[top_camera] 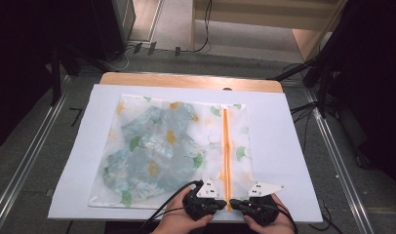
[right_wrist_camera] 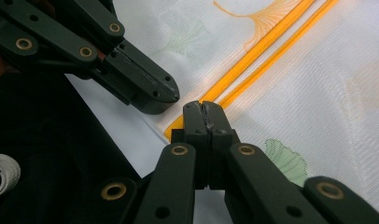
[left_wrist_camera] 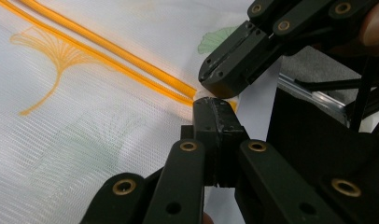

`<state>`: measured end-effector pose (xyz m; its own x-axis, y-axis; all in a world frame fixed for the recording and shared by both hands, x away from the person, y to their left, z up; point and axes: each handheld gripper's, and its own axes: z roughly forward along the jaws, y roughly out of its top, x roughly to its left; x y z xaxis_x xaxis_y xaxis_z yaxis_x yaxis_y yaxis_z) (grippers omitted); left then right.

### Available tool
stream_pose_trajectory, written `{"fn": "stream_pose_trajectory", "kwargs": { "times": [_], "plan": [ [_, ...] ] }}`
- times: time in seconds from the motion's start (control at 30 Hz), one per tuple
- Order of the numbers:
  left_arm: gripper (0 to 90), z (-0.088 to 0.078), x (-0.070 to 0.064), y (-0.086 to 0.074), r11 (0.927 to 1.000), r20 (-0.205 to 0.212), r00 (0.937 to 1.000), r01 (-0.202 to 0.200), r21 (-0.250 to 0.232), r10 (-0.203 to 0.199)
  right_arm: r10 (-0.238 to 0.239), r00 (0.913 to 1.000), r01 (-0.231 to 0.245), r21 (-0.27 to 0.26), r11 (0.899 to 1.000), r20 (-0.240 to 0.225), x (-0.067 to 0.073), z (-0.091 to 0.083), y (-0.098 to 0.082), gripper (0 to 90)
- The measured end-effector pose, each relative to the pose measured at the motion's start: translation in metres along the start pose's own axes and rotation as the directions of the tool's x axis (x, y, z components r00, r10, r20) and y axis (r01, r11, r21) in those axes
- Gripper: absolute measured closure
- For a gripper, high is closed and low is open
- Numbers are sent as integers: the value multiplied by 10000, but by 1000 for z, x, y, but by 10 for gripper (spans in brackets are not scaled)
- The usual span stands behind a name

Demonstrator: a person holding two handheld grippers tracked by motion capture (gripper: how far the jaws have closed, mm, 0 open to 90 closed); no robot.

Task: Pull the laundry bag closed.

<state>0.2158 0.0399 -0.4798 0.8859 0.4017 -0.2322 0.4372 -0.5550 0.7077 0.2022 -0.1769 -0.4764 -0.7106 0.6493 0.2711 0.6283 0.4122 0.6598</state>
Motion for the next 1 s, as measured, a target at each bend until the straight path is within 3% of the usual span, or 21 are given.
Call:
{"fn": "stream_pose_trajectory", "kwargs": {
  "times": [0.2, 0.37, 0.5, 1.0],
  "plan": [
    [900, 2, 0, -1, 9998, 40, 9998, 181, 59, -182, -16, 10000, 16, 38, 10000, 17, 0, 0, 0, 900],
    [900, 2, -5, -1, 9996, -296, 9993, -229, 135, 233, 71, 9999, -71, -12, 10000, 125, 1, 0, 2, 900],
    [900, 2, -2, 0, 9998, -107, 9999, -109, 180, 110, 142, 9996, -141, -61, 9999, 260, 3, 0, 6, 900],
    [900, 2, -3, -1, 9997, -143, 9997, -199, 118, 201, 300, 9974, -288, -200, 9994, 652, 2, 2, 21, 900]
  ]
}}
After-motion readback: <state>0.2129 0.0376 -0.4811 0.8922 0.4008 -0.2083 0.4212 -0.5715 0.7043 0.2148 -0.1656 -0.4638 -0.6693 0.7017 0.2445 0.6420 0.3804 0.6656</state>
